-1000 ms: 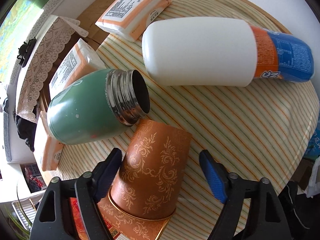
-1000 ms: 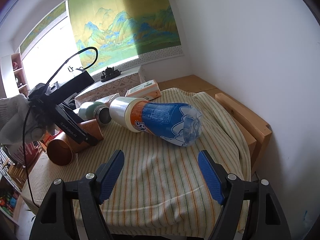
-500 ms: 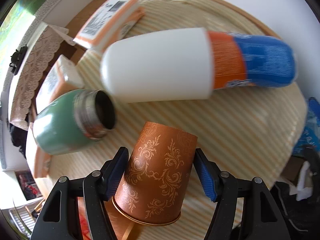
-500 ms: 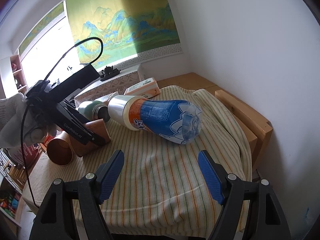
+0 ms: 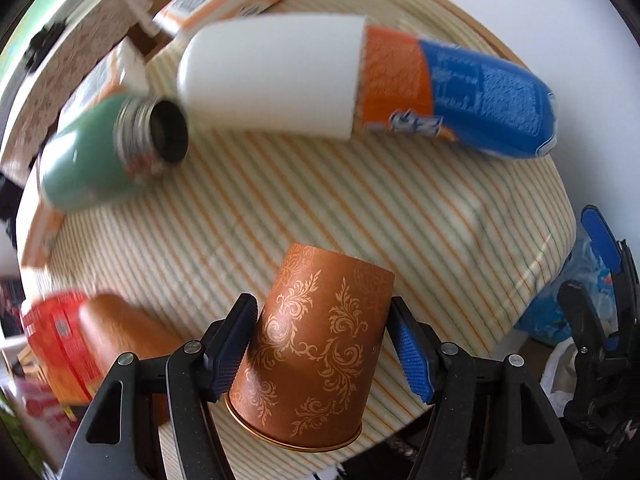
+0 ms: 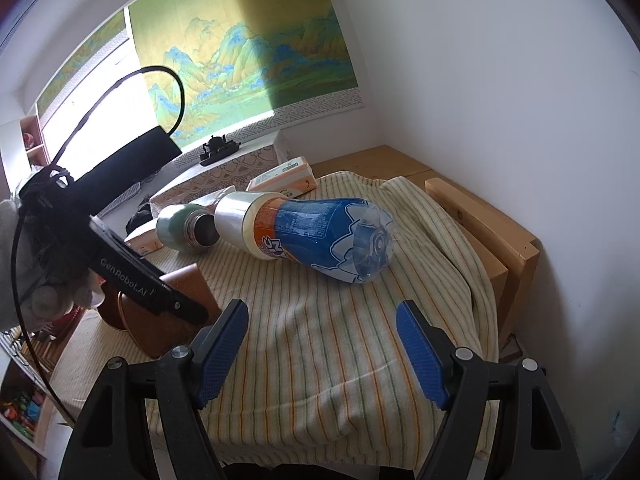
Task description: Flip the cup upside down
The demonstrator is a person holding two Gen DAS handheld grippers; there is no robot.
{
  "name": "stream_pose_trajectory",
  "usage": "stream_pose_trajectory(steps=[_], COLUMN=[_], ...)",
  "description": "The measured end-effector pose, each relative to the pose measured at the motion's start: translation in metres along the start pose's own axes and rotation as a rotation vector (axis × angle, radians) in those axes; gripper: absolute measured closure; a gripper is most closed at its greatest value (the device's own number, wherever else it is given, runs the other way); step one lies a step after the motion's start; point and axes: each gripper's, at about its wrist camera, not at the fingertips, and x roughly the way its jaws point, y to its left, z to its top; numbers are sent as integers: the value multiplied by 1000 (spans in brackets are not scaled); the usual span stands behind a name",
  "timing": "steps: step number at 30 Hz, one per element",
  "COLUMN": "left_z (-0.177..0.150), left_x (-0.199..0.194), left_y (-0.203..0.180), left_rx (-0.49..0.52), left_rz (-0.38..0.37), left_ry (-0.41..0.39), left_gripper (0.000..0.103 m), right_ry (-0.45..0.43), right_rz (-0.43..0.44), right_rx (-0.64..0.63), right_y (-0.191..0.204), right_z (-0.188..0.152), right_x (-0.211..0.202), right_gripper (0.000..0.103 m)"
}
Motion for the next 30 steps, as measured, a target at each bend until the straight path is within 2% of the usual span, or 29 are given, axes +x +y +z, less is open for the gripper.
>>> stream_pose_trajectory(steps=[6, 9, 11, 15, 18, 20, 24, 28, 30], left_z=[-15, -24, -31, -36, -45, -56, -90, -143, -162], left_x=[-3, -3, -5, -12, -29, -46, -82, -104, -108], left_y=[29, 35, 36, 52, 54, 55, 60, 69, 69], left_rx=[-192, -215, -239, -263, -258, -249, -240, -239, -252], left_rz=[-66, -86, -125, -161, -165, -162, -127, -75, -78], left_ry=[-6, -9, -1, -37, -76, -121, -278, -431, -475], left_gripper=[33, 30, 22, 20, 20, 20, 20, 20, 20], right_ry=[-4, -1, 3, 9, 43, 68, 131, 254, 315], right_rz=[14, 24, 25, 46, 69, 85, 114, 159, 168], right_rx=[3, -3, -15, -2, 29, 49, 91, 150, 179], right_y=[2, 6, 10, 14, 16, 19, 28, 44, 51], right_z=[0, -1, -2, -2, 1, 5, 15, 27, 30], right_x=[-4, -5, -6, -9, -8, -6, -1, 17, 26], right_gripper=[30, 30, 30, 30, 24, 24, 24, 24, 24])
